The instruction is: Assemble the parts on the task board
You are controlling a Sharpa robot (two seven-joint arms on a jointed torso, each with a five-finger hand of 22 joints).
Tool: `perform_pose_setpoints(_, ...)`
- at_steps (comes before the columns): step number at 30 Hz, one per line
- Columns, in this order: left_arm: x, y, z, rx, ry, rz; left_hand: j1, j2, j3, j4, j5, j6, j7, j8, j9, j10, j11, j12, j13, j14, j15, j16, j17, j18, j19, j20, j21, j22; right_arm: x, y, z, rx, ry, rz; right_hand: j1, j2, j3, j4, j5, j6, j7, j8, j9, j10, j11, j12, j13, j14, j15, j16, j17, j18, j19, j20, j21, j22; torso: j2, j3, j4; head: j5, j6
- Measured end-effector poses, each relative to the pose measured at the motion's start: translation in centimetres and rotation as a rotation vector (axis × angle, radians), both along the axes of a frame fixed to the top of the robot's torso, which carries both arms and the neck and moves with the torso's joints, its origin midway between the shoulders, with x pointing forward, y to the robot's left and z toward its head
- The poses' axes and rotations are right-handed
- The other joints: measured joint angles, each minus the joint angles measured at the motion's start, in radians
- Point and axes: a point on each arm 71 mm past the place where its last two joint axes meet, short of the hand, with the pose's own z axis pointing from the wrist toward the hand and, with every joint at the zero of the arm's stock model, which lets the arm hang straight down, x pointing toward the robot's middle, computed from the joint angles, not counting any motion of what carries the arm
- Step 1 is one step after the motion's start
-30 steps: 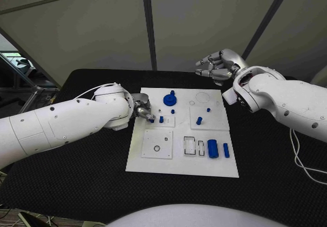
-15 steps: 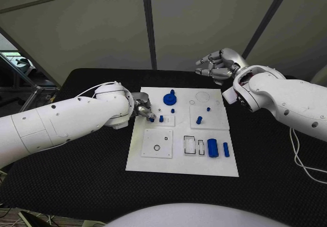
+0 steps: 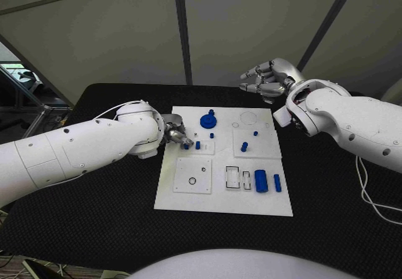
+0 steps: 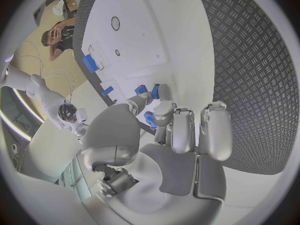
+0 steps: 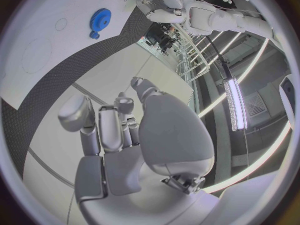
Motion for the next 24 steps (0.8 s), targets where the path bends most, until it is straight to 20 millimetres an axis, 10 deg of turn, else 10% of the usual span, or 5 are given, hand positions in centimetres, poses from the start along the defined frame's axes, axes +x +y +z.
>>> perform_pose_setpoints(24,0.31,0.83,-0.16,-0.001,-0.004,0.027,-0.013,0.025,-0.238,0.097,-0.001,0.016,0.005,-0.023,-0.009,0.003,0.003,0.005,0.003,0.000,0.000,0.000,0.000,0.000,0.000,0.000,0.000,0.000,0.02,-0.07,-0.01,-0.001,0.000,-0.002,-0.005,0.005,0.003,0.003,0.000,0.000,0.000,0.000,-0.001,0.000,0.000,0.000,-0.001,0.000,0.000,0.000,-0.001,0.000,0.000,0.000,0.000,-0.001,0.000,-0.0010,0.0004,-0.005,0.002)
